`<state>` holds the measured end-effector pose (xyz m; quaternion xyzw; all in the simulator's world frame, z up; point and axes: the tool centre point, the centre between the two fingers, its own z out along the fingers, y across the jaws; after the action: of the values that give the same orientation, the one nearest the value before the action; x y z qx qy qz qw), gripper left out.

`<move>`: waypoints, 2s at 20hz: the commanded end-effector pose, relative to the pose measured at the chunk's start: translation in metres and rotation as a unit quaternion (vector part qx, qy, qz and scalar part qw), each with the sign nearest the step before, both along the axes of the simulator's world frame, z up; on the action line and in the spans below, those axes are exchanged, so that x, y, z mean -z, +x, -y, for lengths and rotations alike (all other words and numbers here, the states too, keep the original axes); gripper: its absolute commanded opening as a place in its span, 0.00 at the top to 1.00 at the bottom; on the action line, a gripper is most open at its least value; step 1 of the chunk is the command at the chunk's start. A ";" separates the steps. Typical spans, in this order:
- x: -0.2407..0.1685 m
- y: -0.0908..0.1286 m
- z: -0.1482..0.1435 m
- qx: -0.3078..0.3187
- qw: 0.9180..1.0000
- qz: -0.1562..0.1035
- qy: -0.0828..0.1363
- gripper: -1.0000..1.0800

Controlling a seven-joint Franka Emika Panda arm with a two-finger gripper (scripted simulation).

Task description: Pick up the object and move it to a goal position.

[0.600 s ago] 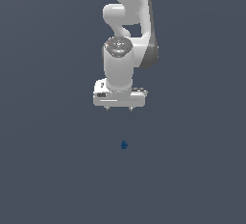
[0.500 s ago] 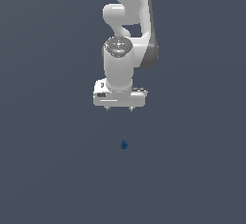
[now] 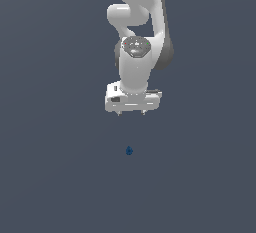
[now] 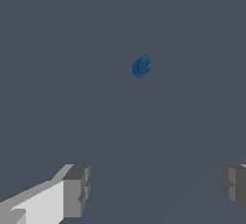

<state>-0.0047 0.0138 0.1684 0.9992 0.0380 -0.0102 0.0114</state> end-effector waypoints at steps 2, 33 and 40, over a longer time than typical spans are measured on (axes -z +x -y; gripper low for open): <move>0.000 -0.001 0.001 -0.001 1.000 0.000 0.000 0.04; 0.063 0.091 0.008 0.278 0.961 0.011 0.008 0.04; 0.074 0.102 0.008 0.315 0.949 0.013 0.008 0.04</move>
<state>0.0950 0.0055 0.0956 0.9623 -0.2719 -0.0008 0.0003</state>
